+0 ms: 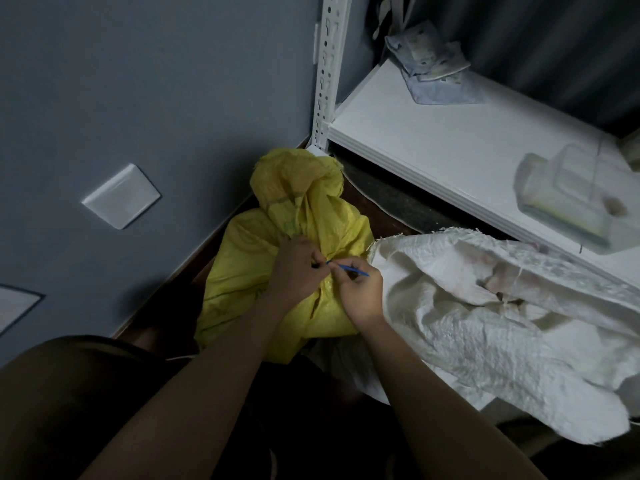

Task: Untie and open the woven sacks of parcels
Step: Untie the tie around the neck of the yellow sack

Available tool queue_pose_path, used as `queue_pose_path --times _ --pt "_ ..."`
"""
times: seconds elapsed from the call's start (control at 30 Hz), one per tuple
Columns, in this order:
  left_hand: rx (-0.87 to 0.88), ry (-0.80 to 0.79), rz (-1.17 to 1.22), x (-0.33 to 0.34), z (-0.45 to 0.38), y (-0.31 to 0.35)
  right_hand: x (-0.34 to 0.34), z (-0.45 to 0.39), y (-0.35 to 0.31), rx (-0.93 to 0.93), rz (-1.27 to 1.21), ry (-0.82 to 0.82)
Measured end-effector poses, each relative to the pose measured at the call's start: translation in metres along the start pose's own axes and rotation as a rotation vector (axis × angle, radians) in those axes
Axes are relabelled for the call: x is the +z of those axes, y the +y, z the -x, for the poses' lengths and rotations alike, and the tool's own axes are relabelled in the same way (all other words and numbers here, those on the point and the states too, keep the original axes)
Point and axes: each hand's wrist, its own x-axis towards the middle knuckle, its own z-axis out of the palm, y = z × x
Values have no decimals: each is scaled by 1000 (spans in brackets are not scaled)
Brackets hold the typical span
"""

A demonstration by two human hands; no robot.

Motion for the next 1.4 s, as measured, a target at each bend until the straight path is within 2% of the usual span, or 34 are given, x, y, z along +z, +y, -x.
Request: queue_pose_path --times 0.2,0.33,1.4 --pt "-16 -6 19 3 -1 -3 -2 4 3 -36 12 25" --pt "-42 -22 45 5 1 -5 -2 4 3 4 -15 19" --pt "-24 -41 30 5 1 -8 0 8 4 -10 -25 28"
